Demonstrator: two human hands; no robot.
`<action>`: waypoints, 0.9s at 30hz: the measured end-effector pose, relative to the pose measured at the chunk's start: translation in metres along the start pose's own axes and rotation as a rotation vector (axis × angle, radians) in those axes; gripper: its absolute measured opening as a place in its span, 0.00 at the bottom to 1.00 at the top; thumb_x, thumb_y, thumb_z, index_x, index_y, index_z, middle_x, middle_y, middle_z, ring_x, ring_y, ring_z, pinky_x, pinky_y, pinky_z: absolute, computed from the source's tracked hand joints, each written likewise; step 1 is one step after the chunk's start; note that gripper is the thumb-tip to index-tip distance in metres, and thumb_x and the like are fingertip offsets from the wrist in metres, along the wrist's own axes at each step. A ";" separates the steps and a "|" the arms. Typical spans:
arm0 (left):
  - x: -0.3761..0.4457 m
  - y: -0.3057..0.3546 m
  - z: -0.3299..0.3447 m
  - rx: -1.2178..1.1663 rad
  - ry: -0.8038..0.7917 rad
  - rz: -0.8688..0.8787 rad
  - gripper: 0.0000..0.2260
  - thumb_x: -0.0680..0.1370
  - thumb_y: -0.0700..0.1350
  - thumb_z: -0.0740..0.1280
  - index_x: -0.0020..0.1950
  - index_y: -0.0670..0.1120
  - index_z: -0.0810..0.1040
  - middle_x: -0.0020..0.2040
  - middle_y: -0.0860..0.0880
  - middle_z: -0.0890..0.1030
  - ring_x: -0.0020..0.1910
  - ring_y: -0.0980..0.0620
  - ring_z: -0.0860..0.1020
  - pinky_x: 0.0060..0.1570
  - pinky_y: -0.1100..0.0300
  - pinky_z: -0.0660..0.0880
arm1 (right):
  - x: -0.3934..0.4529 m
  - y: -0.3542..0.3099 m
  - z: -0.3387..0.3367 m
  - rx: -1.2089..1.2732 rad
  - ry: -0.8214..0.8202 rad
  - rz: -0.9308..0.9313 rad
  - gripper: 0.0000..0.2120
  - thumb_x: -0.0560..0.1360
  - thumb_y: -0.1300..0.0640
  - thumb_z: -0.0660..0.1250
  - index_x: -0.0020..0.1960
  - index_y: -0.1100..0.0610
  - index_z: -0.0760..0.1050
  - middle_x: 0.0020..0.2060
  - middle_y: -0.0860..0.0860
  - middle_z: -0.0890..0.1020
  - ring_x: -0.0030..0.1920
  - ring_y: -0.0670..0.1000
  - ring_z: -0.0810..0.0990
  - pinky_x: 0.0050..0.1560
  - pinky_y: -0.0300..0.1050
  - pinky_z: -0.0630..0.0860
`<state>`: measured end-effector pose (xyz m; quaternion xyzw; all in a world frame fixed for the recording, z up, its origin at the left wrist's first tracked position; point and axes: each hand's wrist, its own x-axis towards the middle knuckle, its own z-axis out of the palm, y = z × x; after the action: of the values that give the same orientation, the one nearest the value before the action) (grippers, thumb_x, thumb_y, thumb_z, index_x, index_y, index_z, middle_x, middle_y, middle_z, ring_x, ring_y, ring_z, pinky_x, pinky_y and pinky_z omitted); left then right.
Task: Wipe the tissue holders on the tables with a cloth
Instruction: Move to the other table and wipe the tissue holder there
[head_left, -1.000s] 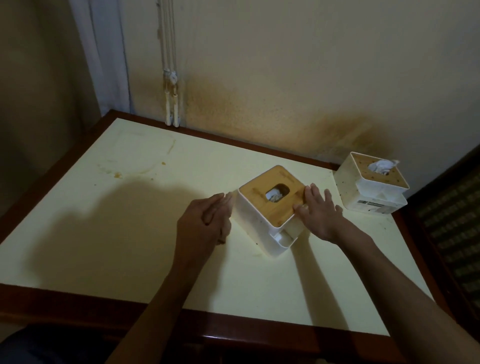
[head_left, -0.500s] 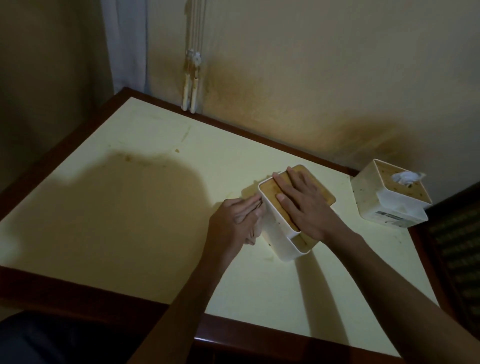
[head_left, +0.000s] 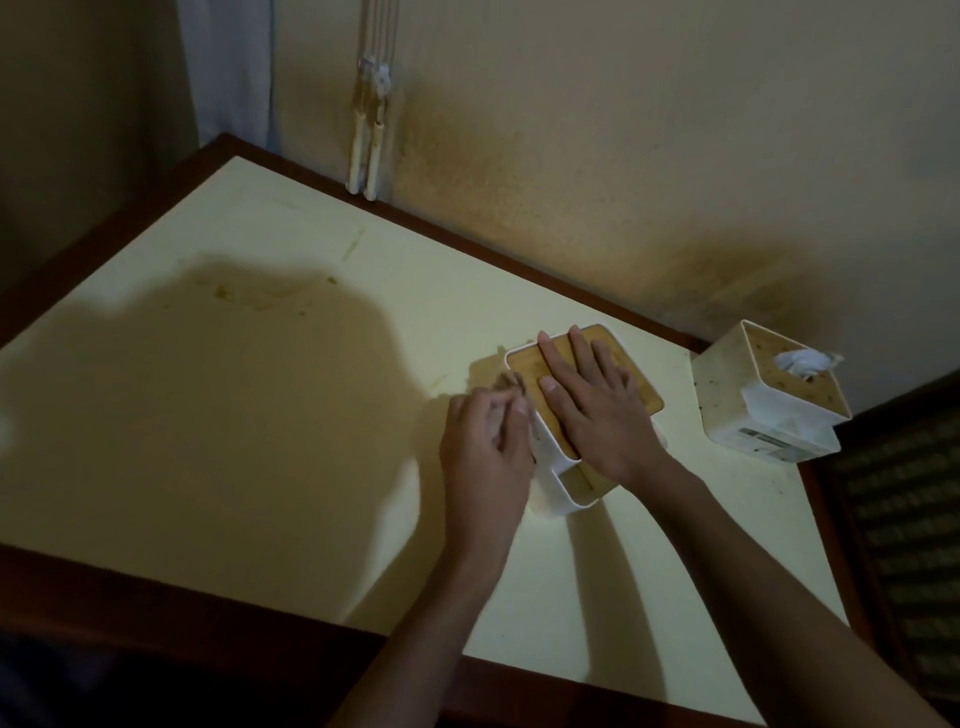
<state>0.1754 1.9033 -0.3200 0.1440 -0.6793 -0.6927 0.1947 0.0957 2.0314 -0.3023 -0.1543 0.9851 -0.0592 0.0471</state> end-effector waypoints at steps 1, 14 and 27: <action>-0.011 0.000 0.002 0.005 -0.006 0.019 0.02 0.78 0.39 0.67 0.48 0.43 0.79 0.46 0.51 0.74 0.44 0.69 0.74 0.42 0.80 0.66 | 0.000 0.000 -0.001 0.007 -0.004 0.006 0.28 0.73 0.33 0.33 0.72 0.32 0.35 0.77 0.44 0.41 0.77 0.49 0.39 0.74 0.57 0.42; 0.029 -0.022 -0.001 -0.001 0.050 -0.183 0.04 0.75 0.40 0.70 0.41 0.45 0.77 0.45 0.49 0.78 0.43 0.56 0.75 0.42 0.76 0.66 | 0.002 0.001 -0.002 -0.001 -0.066 -0.005 0.25 0.74 0.33 0.35 0.69 0.29 0.31 0.77 0.43 0.38 0.77 0.49 0.36 0.73 0.59 0.39; 0.002 -0.031 0.007 0.079 -0.038 -0.188 0.06 0.74 0.39 0.68 0.41 0.48 0.74 0.47 0.44 0.75 0.43 0.61 0.74 0.44 0.72 0.72 | 0.002 -0.001 -0.004 0.024 -0.060 0.002 0.28 0.71 0.31 0.33 0.70 0.30 0.32 0.77 0.43 0.38 0.77 0.49 0.36 0.73 0.58 0.38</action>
<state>0.1686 1.9086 -0.3505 0.2016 -0.6930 -0.6834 0.1101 0.0940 2.0308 -0.2988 -0.1543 0.9826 -0.0665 0.0788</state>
